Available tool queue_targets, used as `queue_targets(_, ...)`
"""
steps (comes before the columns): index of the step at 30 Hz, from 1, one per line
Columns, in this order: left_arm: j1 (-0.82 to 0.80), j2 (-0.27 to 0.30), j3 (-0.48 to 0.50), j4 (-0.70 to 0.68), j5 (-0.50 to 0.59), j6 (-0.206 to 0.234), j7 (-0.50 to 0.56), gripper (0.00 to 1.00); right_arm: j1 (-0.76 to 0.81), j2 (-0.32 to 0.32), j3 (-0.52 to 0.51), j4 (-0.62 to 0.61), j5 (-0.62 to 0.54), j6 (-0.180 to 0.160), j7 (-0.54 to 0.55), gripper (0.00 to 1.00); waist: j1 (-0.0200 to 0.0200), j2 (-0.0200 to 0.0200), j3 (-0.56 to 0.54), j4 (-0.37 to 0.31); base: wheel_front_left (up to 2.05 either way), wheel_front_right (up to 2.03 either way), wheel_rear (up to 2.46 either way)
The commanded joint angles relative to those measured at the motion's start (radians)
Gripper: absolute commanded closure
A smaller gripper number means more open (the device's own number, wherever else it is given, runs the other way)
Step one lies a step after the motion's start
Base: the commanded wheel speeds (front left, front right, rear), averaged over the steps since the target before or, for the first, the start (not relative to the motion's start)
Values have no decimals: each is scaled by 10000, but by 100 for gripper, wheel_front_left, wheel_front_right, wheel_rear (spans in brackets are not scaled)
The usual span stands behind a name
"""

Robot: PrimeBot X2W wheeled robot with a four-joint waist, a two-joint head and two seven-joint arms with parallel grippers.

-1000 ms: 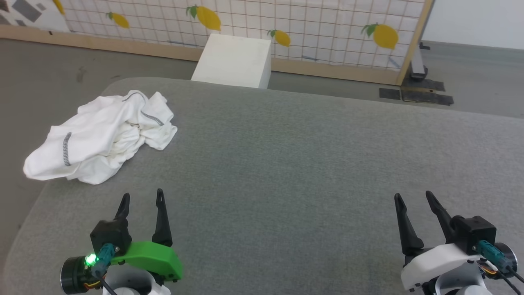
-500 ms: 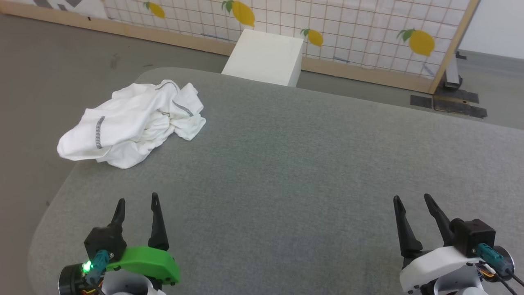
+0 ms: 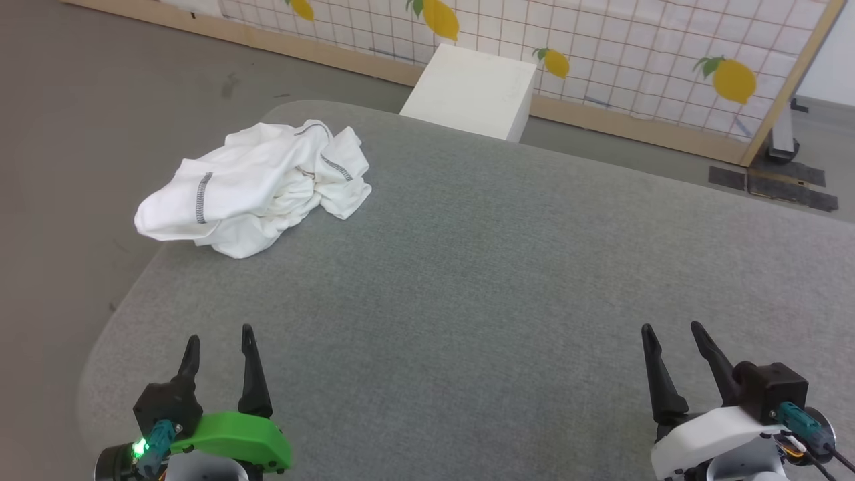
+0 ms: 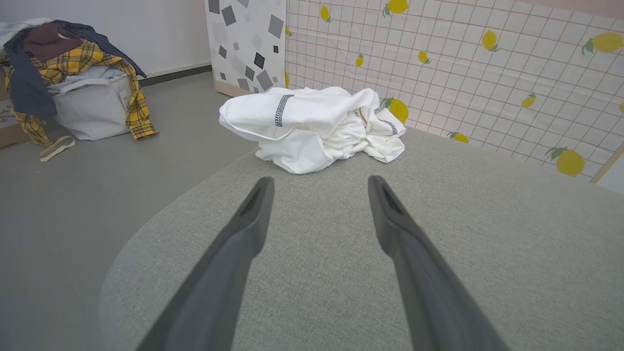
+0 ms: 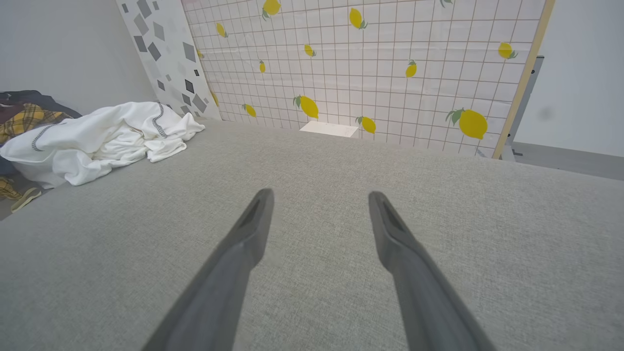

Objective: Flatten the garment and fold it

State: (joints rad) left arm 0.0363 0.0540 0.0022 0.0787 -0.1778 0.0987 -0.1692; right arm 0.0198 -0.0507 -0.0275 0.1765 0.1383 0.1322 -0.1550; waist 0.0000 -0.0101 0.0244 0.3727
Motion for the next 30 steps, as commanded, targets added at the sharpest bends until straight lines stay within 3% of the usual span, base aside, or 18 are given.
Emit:
queue_targets(1, 150, -25, -1, 37, -165, 91, -113, 0, -136, 3, -1, 83, 128, -10, -113, 0, 0, 67, -3, 138, 0, 0, 0)
queue_targets(30, 330, -34, 19, 398, -385, 322, -708, 0, -39, 5, -38, 536, 614, -14, -544, 0, 0, 89, -9, 1415, 0, 0, 0)
